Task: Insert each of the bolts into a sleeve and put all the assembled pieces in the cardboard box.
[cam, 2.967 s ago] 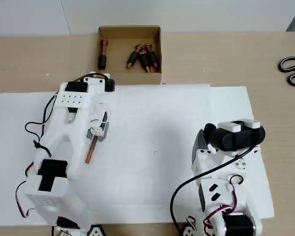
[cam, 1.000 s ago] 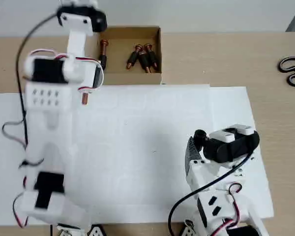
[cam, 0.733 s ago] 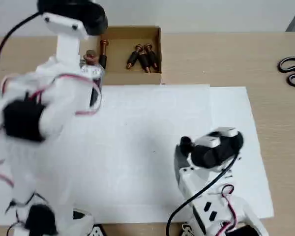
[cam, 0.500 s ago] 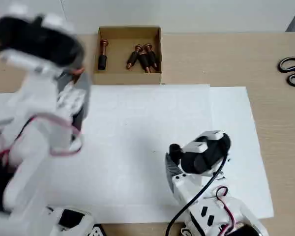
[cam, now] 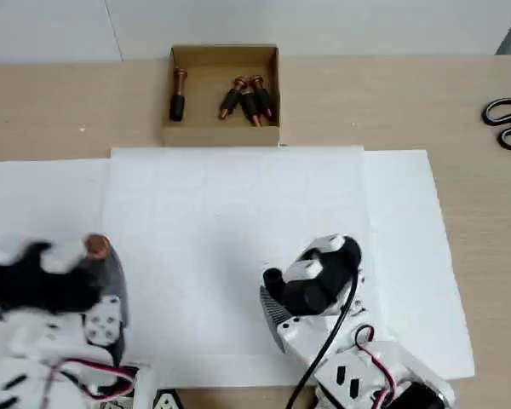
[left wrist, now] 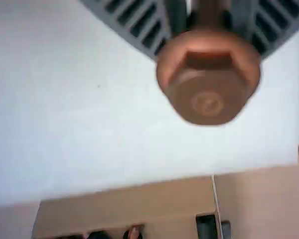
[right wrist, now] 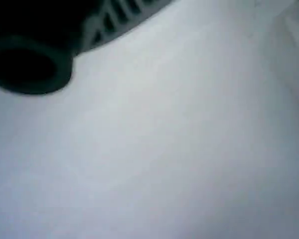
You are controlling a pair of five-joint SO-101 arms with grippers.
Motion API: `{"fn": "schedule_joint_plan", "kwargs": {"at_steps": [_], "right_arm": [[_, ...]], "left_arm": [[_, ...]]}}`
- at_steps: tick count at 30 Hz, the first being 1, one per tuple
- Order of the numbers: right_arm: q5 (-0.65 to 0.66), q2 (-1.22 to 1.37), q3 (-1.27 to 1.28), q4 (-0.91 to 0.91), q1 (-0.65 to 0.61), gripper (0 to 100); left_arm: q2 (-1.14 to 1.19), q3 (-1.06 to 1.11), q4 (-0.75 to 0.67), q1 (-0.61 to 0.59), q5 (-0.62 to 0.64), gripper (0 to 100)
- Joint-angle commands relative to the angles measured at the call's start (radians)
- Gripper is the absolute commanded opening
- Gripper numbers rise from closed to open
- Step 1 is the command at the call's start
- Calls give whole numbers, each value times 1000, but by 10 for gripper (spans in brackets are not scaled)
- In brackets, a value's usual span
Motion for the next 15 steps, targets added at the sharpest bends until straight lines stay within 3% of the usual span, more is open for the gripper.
{"fn": "schedule_joint_plan", "kwargs": {"at_steps": [1, 7, 15], "right_arm": [[-9, -4, -5, -33, -10, 4], [-5, -4, 48, -35, -47, 4], [18, -4, 144, -166, -177, 4]], "left_arm": [[-239, 226, -68, -6, 6, 5], [-173, 292, -189, 15, 239, 5], [-203, 467, -568, 173, 402, 5]]}}
